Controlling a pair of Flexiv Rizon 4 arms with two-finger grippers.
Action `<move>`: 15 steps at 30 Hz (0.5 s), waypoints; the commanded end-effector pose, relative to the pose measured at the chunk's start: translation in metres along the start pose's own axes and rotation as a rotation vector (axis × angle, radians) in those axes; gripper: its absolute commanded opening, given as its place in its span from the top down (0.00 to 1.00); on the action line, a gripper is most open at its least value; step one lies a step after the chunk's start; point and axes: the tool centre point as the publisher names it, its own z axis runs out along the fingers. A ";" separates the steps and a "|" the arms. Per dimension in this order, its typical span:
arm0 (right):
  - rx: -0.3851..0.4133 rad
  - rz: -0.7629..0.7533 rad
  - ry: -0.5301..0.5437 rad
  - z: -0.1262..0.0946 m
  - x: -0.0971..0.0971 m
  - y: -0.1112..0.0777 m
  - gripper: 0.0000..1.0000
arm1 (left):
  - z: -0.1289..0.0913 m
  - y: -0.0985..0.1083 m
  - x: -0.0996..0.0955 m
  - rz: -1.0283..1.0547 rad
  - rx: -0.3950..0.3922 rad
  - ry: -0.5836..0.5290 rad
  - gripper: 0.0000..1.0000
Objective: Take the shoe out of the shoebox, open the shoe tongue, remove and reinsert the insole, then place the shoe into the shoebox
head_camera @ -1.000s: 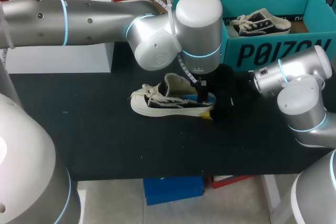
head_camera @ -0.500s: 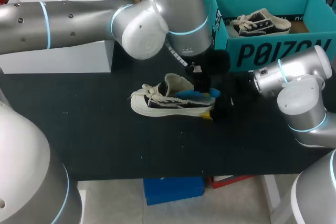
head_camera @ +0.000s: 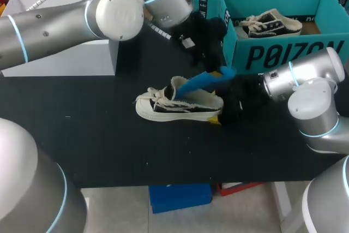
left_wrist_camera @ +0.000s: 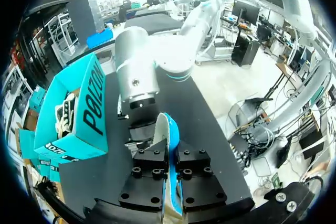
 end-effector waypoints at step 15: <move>0.003 0.001 0.001 0.002 -0.001 -0.003 1.00 | -0.078 -0.055 0.022 0.057 0.437 0.073 1.00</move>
